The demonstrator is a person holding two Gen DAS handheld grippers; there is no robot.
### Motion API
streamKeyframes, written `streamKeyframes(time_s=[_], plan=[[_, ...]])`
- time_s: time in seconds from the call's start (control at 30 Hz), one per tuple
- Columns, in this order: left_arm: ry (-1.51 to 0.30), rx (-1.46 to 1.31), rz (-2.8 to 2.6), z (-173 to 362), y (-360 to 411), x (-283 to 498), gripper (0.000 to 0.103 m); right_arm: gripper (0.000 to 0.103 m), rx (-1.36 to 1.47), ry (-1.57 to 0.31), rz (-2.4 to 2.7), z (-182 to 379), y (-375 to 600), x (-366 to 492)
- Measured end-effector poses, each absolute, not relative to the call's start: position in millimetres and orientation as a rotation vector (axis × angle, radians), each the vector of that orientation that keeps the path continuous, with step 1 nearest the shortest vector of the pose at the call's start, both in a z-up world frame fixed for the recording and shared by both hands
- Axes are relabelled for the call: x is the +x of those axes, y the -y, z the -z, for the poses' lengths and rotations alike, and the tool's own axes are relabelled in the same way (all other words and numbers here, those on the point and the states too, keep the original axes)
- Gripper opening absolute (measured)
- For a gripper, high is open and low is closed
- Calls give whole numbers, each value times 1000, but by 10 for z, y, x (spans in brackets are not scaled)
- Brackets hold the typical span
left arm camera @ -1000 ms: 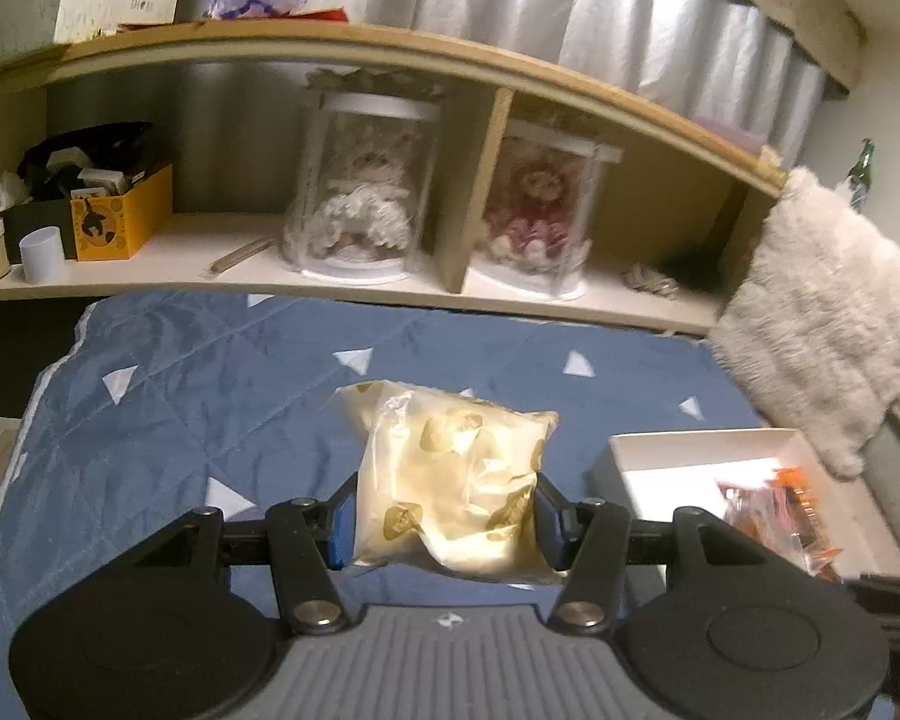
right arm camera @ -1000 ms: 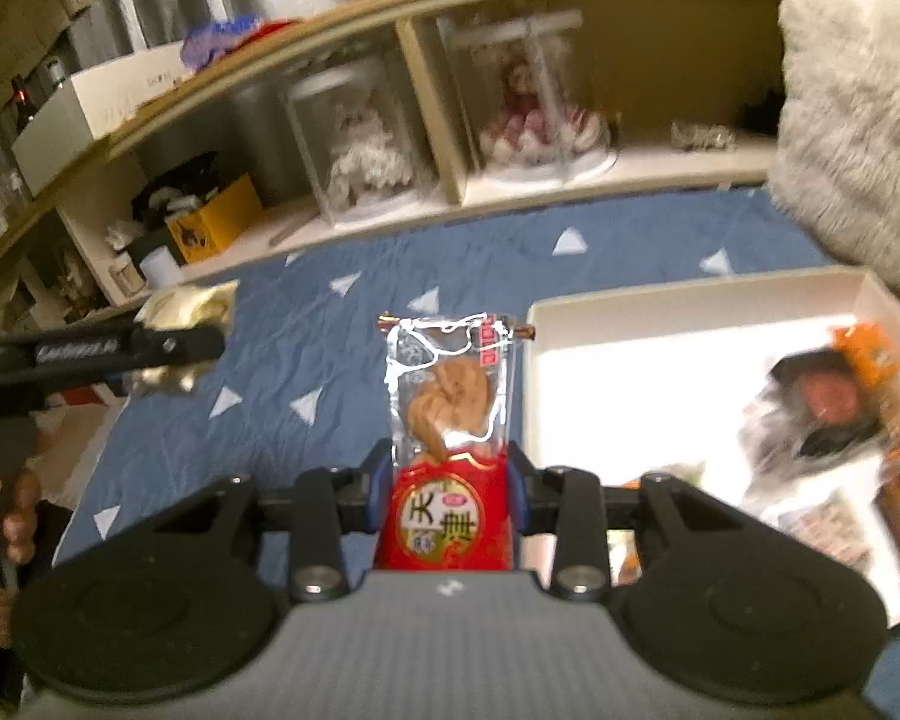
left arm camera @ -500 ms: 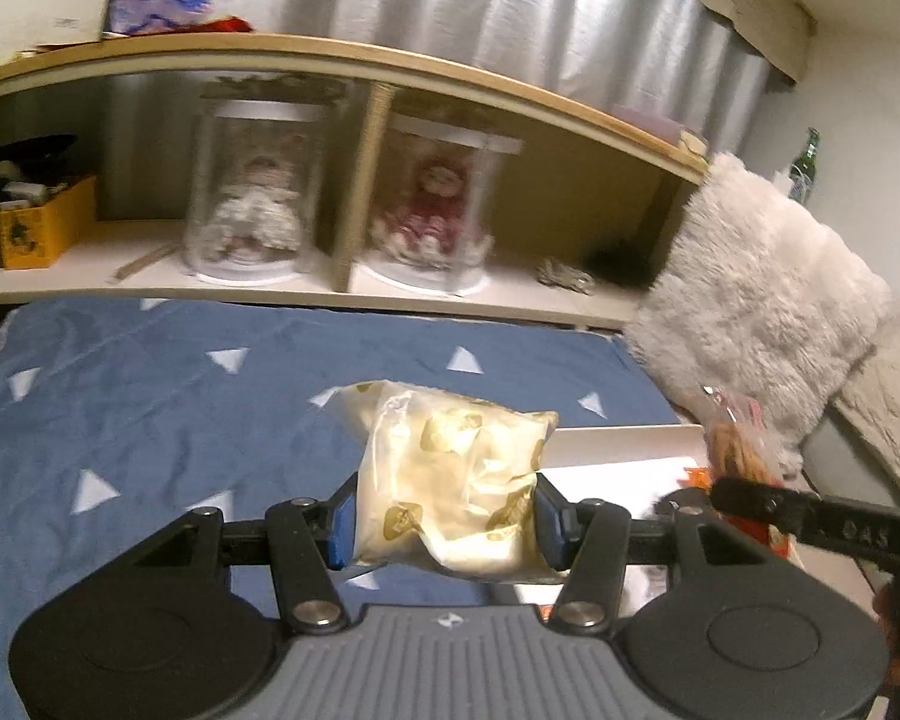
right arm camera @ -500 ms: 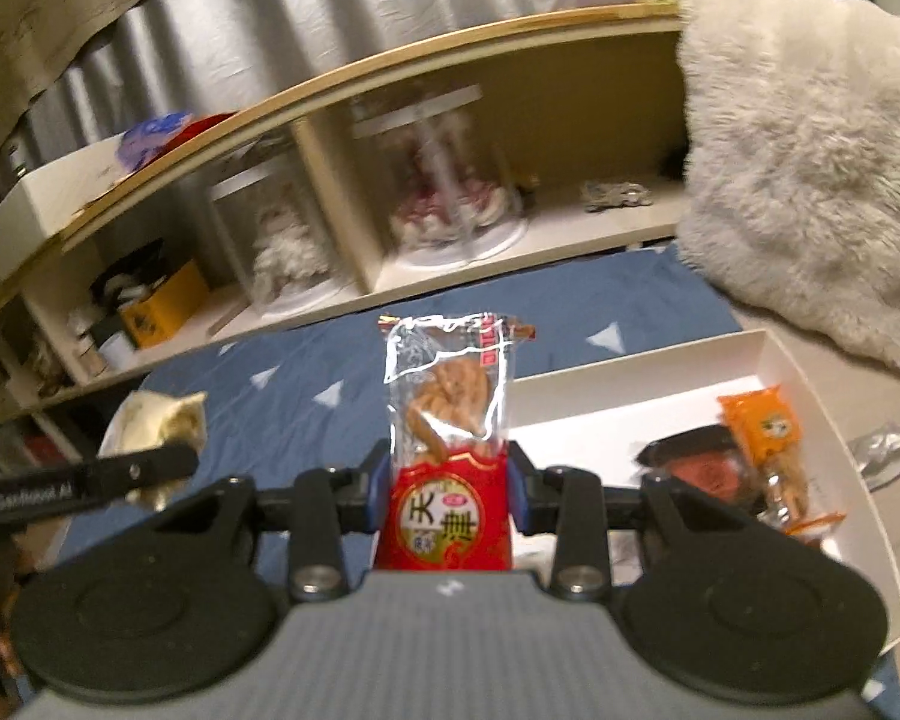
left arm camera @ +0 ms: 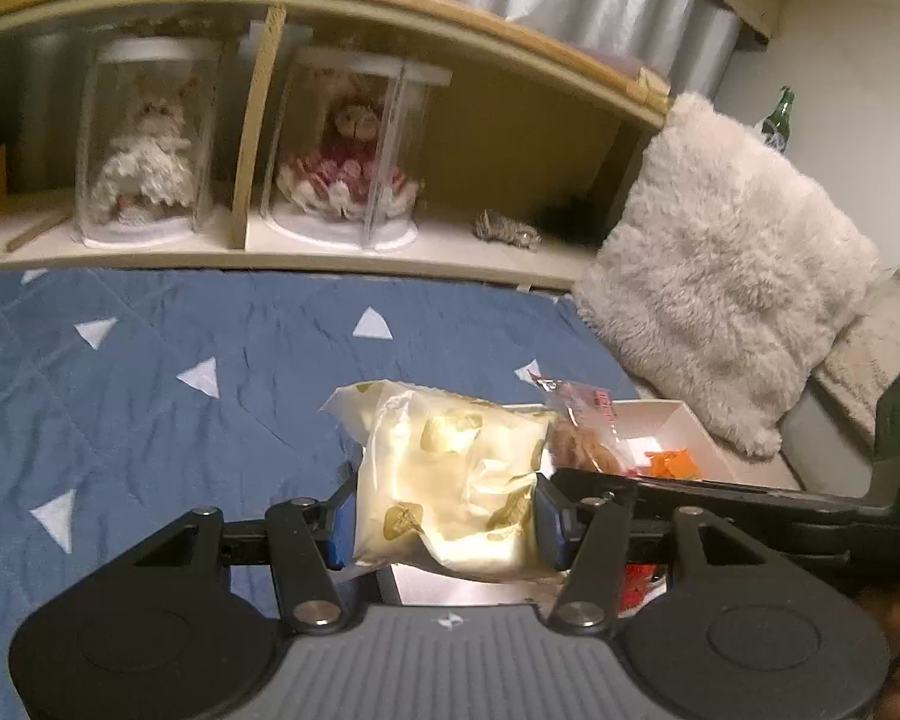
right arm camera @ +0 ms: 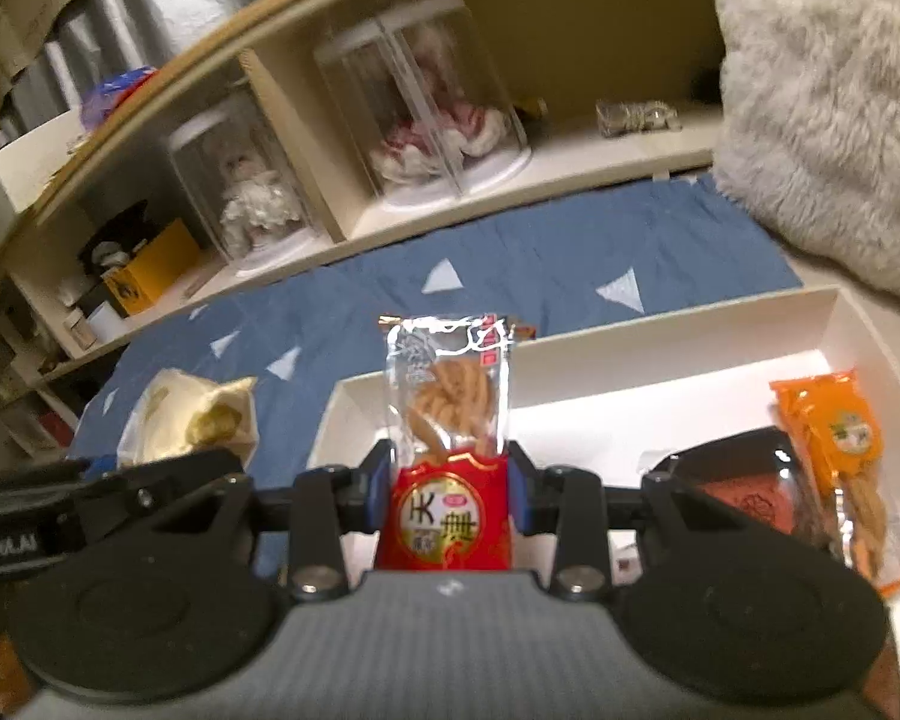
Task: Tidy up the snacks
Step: 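Carry the red pack with the right tool while the left tool carries the cream pack to the tray, then lower both packs into the white tray and open both tools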
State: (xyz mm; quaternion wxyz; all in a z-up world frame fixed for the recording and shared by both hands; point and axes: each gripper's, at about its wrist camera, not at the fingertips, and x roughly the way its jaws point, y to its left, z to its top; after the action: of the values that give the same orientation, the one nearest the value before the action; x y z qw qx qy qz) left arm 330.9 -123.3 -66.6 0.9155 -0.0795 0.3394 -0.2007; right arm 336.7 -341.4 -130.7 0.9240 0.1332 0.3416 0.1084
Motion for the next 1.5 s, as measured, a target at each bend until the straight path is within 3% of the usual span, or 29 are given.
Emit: streamKeyframes(time_s=[0.53,0.63,0.77,0.97,1.5], plan=[[-799,-177,441,1130,1621,3748,57,46,265,-801,-128,1777,3510,3866],[-795,-183,435,1145,1649,3790,57,53,294,-788,-120,1736,3566,3860],[-802,-188,422,1143,1642,3830,58,55,314,-761,-92,1585,3660,3818],[-827,-139,426,1137,1665,3824,73,55,304,-762,-84,1478,3689,3751],[-844,-100,413,987,1563,3635,73,55,252,-790,-51,1357,3679,3406]])
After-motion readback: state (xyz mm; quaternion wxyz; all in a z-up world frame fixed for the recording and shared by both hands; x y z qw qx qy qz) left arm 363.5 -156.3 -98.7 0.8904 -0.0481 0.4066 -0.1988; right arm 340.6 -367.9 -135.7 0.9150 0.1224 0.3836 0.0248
